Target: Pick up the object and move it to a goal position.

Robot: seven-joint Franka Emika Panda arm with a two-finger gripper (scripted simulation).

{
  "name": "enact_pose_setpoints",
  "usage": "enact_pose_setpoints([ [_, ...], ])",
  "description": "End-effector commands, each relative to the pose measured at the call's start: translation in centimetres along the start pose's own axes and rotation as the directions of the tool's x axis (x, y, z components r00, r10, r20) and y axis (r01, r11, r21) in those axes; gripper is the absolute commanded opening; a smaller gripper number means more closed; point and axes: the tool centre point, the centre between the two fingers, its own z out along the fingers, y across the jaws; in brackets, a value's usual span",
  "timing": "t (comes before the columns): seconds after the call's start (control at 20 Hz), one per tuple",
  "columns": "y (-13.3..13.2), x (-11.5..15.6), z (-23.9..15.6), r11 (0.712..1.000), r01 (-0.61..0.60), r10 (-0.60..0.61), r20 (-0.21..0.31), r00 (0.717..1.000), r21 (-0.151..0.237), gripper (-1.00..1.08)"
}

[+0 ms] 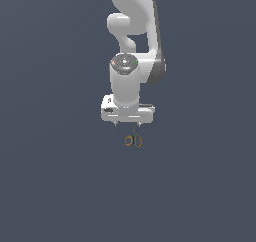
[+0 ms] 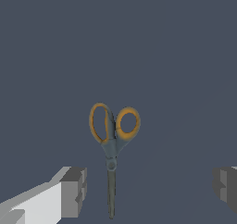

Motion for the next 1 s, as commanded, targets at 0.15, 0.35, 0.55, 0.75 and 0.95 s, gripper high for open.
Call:
enact_pose_setpoints([
  [0.15, -1.1, -0.9, 2.1, 0.999, -0.052, 0.052, -0.004, 0.999, -0.004, 1.00],
  [0.35, -2.2, -2.0, 4.3, 0.994, -0.109, 0.109, -0.010, 0.994, -0.009, 1.00],
  [0.55, -3.2, -3.1, 6.3, 0.987, -0.162, 0.162, -0.017, 0.987, -0.012, 1.00],
  [0.75, -3.8, -4.0, 7.6, 0.980, -0.200, 0.199, -0.022, 0.980, -0.014, 1.00],
  [0.95, -4.2, -4.6, 8.4, 0.975, -0.222, 0.222, -0.025, 0.975, -0.015, 1.00],
])
